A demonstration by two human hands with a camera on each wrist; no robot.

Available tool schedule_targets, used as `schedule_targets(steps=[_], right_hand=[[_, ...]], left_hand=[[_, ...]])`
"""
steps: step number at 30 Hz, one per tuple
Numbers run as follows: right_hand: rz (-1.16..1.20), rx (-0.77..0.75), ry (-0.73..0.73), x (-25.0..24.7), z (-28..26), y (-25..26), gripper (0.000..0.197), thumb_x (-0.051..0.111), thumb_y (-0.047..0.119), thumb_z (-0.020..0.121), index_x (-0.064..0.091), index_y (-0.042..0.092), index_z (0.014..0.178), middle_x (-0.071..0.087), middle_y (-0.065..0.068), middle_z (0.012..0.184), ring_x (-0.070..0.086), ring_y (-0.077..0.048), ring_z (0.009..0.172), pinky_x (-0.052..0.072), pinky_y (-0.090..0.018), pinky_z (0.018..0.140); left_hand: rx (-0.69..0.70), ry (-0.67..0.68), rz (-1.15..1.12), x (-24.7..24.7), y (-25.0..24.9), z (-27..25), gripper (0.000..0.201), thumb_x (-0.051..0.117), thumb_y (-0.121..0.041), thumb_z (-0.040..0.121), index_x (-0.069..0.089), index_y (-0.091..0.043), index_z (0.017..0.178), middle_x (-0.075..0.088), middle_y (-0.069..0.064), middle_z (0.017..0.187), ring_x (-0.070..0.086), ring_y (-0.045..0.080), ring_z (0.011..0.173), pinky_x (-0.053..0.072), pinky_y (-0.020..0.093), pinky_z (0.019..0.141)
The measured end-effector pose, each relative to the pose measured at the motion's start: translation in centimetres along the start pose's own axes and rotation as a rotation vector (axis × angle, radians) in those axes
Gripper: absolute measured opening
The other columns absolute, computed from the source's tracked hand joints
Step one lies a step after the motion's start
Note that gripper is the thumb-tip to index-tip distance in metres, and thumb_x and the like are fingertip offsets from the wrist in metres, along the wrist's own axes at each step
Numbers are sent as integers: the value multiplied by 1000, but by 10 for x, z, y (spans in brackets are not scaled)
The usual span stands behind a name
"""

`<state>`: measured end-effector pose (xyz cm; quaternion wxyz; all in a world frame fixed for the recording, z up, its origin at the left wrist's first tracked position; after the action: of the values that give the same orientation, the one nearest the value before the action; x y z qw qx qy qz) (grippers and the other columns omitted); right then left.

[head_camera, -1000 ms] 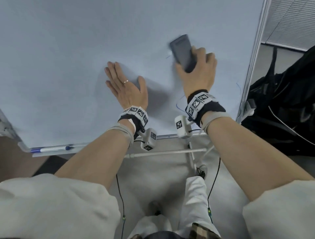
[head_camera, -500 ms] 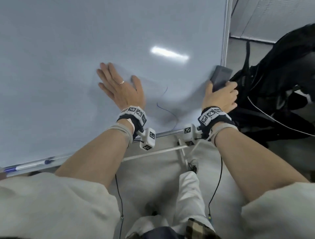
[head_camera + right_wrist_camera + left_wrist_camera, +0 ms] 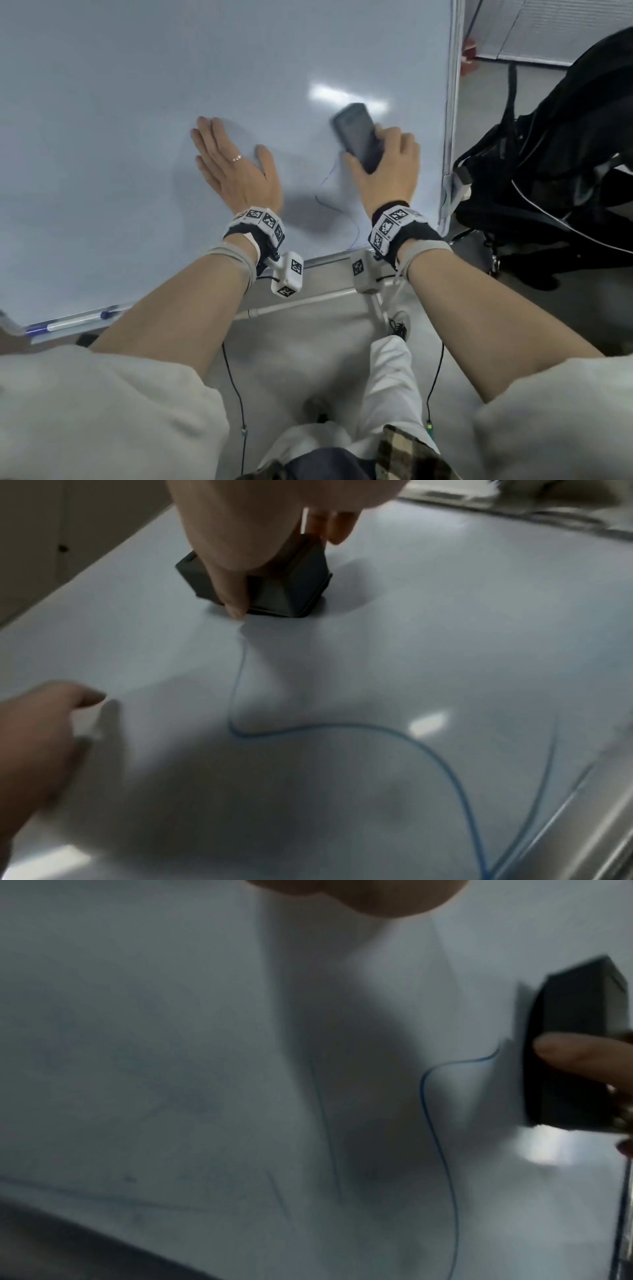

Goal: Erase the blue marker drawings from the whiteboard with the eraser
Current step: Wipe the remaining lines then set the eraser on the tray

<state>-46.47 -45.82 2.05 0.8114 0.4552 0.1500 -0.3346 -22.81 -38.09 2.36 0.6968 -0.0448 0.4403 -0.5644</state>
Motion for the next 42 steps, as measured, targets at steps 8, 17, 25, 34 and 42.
schedule_targets(steps=[8, 17, 25, 34, 42], right_hand=[[-2, -234, 301, 43, -73, 19, 49, 79, 38, 67, 60, 19, 108, 54, -10, 102, 49, -34, 93, 43, -44, 79], [-12, 120, 46, 6, -57, -34, 52, 74, 43, 73, 55, 10, 109, 54, -14, 105, 50, -35, 97, 47, -45, 81], [-192, -148, 426, 20, -105, -34, 53, 85, 24, 58, 59, 12, 102, 56, -14, 102, 52, -37, 94, 43, -43, 78], [-255, -213, 474, 26, -105, -26, 51, 84, 20, 55, 58, 8, 97, 55, -16, 101, 50, -36, 91, 44, -43, 76], [-212, -426, 573, 63, -137, 20, 43, 80, 15, 54, 53, 11, 87, 54, -14, 92, 50, -35, 82, 44, -40, 68]], left_hand=[[-139, 6, 78, -11, 44, -18, 77, 48, -34, 91, 22, -5, 157, 19, 11, 166, 16, 26, 155, 13, 46, 125], [-118, 57, 56, -11, 47, -35, 78, 49, -33, 90, 21, -4, 157, 18, 11, 166, 15, 28, 155, 15, 48, 125], [-115, 85, 45, -18, 57, -33, 74, 44, -32, 94, 19, -9, 159, 16, 6, 167, 12, 24, 156, 12, 42, 125], [-113, 67, 62, -24, 68, -31, 70, 43, -29, 95, 21, -11, 159, 18, 5, 167, 14, 23, 155, 15, 41, 125], [-82, 95, 7, -29, 74, -28, 64, 43, -29, 98, 24, -14, 158, 21, 3, 167, 16, 21, 155, 20, 41, 123]])
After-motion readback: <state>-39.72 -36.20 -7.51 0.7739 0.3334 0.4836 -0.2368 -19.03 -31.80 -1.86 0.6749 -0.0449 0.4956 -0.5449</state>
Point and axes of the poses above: each hand's wrist, its own z-axis towards the middle knuckle, its own x-axis out of the palm, y = z × x, the point moved 6 cm from there along z, towards the middle knuckle
